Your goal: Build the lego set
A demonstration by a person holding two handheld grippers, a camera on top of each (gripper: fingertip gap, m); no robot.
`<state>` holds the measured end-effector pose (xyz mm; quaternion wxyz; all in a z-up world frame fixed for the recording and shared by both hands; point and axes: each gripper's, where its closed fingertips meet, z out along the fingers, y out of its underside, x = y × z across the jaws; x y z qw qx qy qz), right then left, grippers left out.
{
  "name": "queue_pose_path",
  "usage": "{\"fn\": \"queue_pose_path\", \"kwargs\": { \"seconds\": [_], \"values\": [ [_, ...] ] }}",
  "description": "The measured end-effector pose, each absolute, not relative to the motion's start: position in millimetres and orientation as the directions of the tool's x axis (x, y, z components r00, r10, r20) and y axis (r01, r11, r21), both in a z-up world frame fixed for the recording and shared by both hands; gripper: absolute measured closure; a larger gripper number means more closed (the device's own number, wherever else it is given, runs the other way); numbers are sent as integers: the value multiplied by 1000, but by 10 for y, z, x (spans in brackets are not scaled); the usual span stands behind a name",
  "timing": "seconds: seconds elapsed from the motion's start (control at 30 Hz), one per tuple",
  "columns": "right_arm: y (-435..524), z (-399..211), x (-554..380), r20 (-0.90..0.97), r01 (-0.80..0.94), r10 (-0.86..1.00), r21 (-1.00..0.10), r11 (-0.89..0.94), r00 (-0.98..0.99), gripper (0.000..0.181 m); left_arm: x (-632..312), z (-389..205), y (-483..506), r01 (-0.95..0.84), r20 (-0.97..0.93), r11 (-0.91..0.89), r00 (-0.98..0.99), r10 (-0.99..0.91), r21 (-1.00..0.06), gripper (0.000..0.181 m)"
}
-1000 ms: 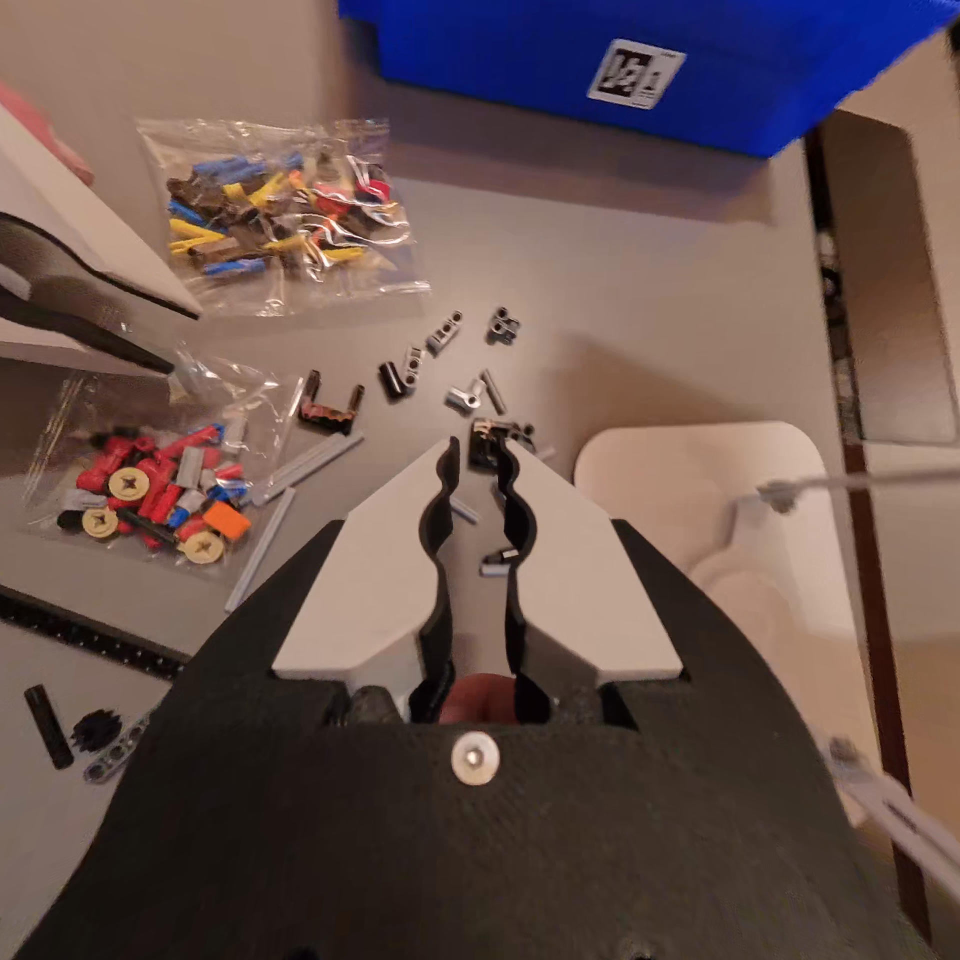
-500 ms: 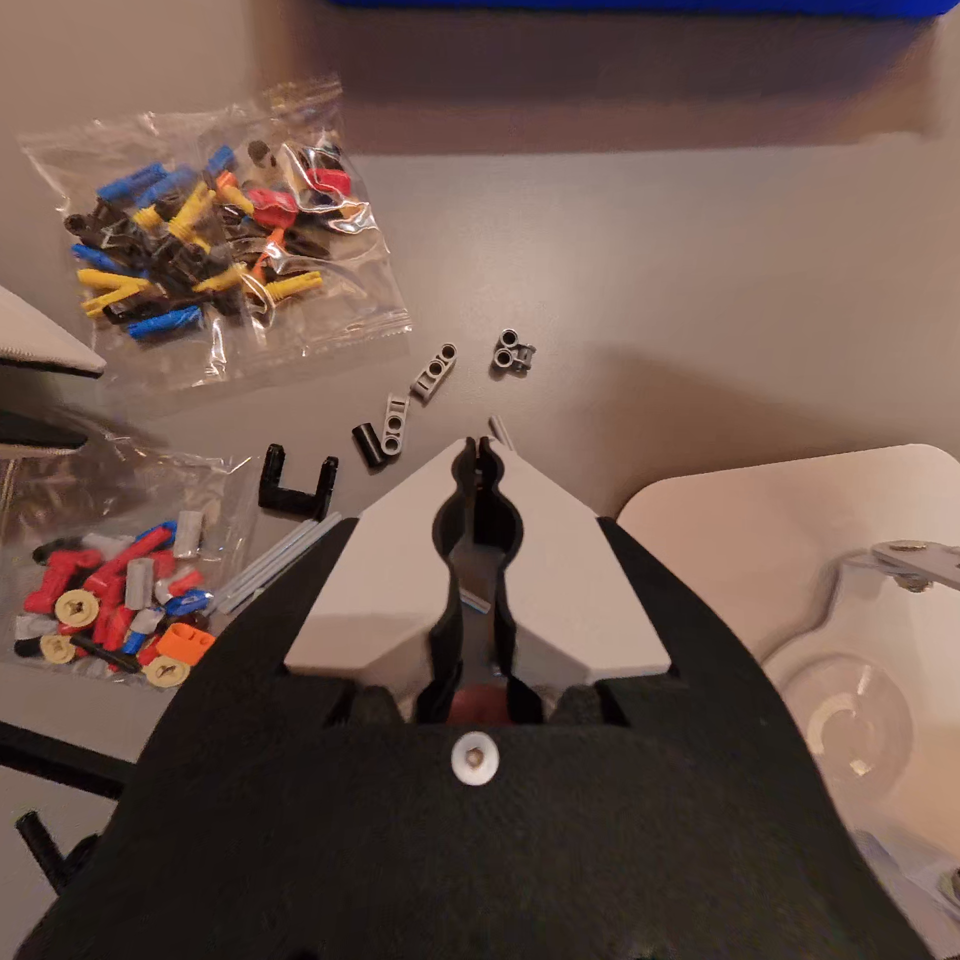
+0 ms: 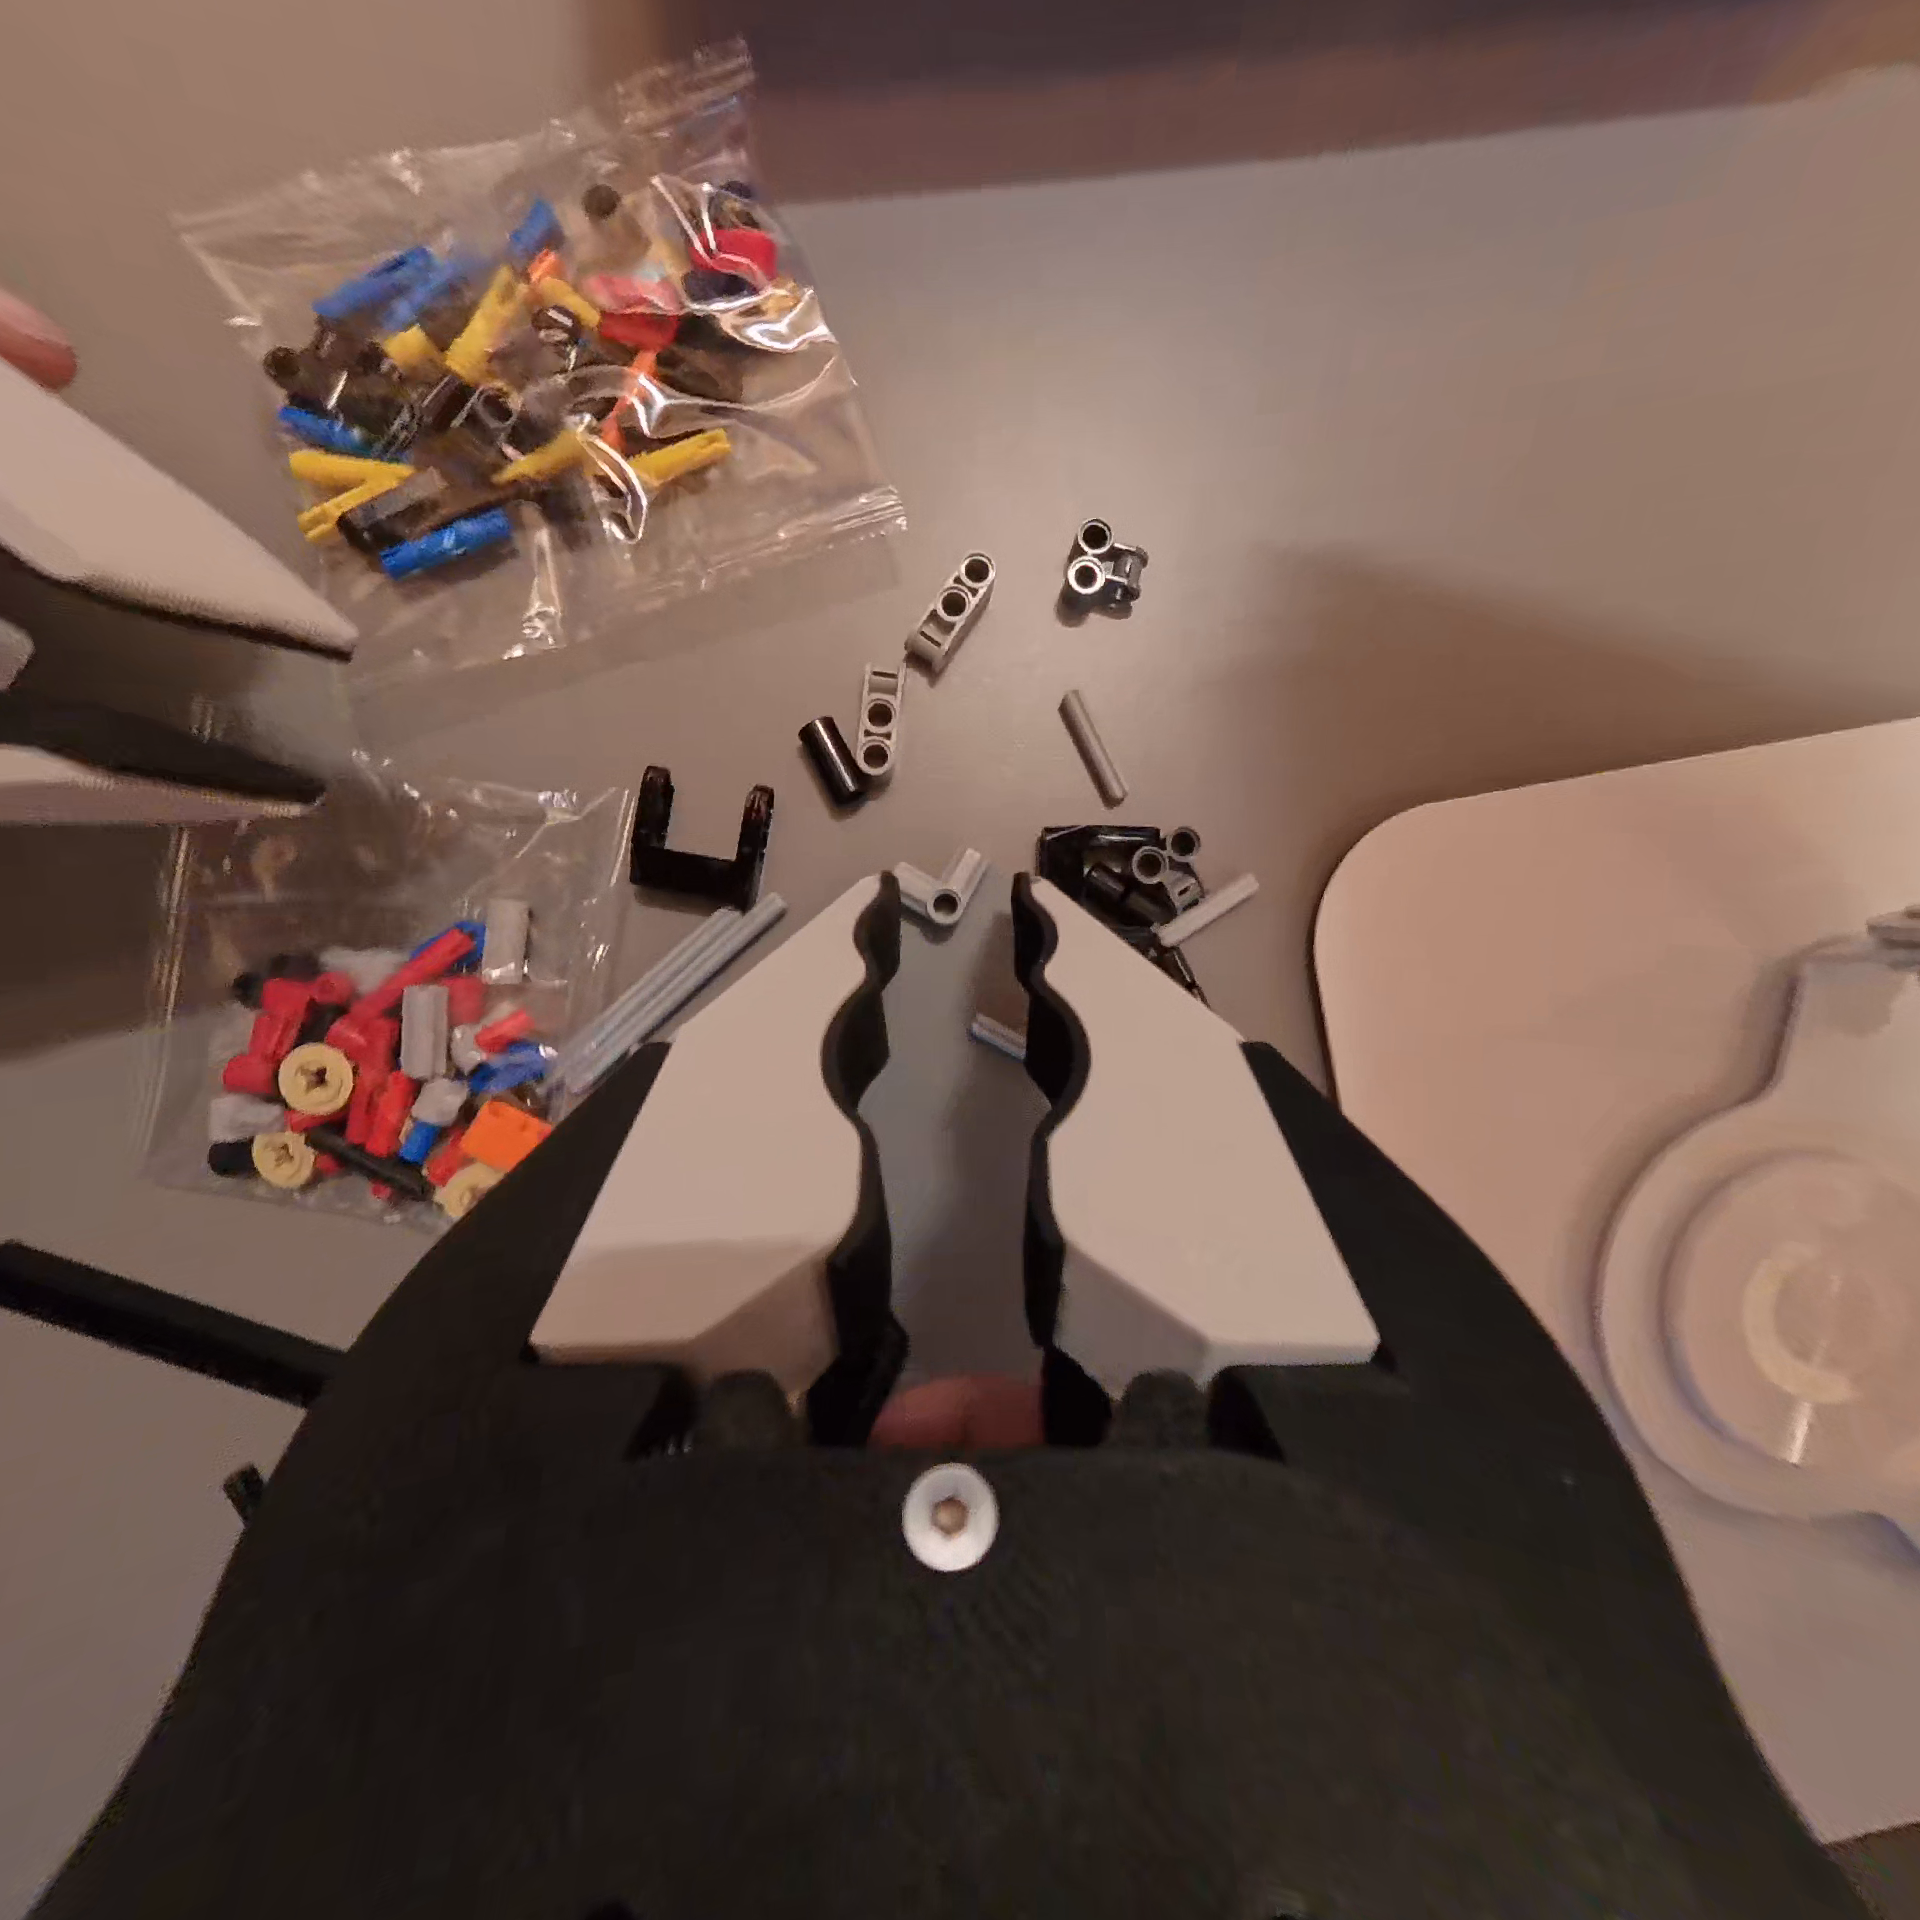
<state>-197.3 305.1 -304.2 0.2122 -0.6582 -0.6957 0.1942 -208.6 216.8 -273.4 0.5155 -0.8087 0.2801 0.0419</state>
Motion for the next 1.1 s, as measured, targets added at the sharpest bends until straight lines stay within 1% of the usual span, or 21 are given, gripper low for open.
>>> {"fn": "queue_pose_path", "kwargs": {
  "seconds": [0.03,0.1,0.13,0.2,0.47,0.53,0.57,0.63,0.77,0.93,1.0,1.03,1.07,1.1],
  "values": [
    [3045,-3065,-1987,25,837,999,-546,33,-23,164,-2082,-2730,2168,-497,-357,-311,839,-410,-810,164],
    [3047,-3128,-1997,9,849,1000,-529,-2,8,167,-2091,-2722,2165,-498,-360,-309,839,-407,-810,164],
    [3036,-3131,-2009,5,845,1000,-535,-4,8,173,-2100,-2715,2165,-500,-364,-307,839,-405,-810,164],
    [3009,-3134,-2006,4,842,1000,-539,12,-11,177,-2142,-2686,2181,-509,-380,-299,836,-396,-807,164],
    [2916,-3101,-1878,35,820,995,-565,95,-91,178,-2381,-2435,2501,-560,-444,-261,806,-391,-786,164],
    [2886,-3064,-1820,42,814,993,-570,116,-112,179,-2359,-2372,2611,-565,-438,-247,795,-420,-787,165],
    [2870,-3021,-1796,53,803,991,-582,130,-123,179,-2349,-2379,2672,-579,-440,-252,782,-442,-775,165],
    [2812,-2932,-1739,43,783,990,-608,132,-133,179,-2332,-2472,2812,-641,-466,-268,731,-499,-719,165],
    [2790,-2857,-1598,55,777,992,-617,125,-116,179,-2281,-2703,3145,-732,-471,-270,630,-617,-626,165],
    [2723,-2810,-1507,56,758,992,-641,123,-114,179,-2213,-2998,3276,-818,-385,-287,505,-772,-498,166],
    [2699,-2801,-1486,52,751,992,-648,124,-119,179,-2261,-3097,3328,-841,-381,-303,486,-786,-448,165],
    [2693,-2799,-1477,52,750,991,-650,125,-121,179,-2242,-3121,3330,-838,-357,-306,484,-799,-451,170],
    [2685,-2798,-1468,51,748,991,-652,127,-124,179,-2225,-3122,3348,-829,-336,-317,493,-803,-460,169],
    [2679,-2795,-1460,48,746,991,-654,126,-125,179,-2225,-3134,3355,-830,-324,-324,493,-807,-455,174]
  ]
}}
